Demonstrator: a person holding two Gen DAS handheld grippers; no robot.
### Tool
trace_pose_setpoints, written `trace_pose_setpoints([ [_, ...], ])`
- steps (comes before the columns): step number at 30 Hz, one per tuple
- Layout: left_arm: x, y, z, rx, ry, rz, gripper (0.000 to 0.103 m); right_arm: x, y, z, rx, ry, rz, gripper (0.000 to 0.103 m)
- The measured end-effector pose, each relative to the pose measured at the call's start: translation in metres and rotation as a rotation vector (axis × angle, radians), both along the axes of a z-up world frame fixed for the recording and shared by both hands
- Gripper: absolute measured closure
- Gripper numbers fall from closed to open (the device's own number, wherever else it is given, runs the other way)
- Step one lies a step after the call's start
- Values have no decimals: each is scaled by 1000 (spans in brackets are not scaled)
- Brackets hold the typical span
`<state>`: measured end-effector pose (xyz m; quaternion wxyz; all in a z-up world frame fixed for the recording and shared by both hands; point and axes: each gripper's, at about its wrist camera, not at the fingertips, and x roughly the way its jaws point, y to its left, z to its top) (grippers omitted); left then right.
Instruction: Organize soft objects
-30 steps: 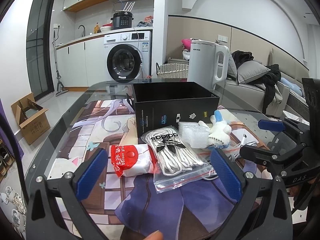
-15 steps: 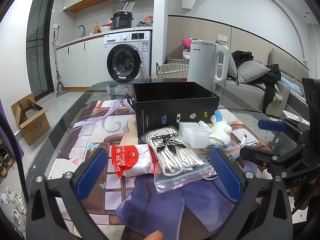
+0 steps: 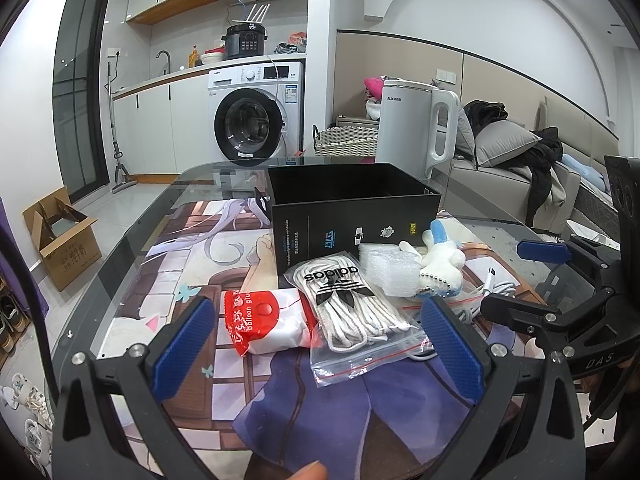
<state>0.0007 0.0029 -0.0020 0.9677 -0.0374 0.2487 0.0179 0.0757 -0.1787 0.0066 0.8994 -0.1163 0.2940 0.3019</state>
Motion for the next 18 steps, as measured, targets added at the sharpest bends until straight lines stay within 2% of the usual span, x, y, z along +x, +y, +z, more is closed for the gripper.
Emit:
trace_pose_setpoints([
  [18,0,0,1,2,-1,-2,0,0,0,0,0,-4,1,0],
])
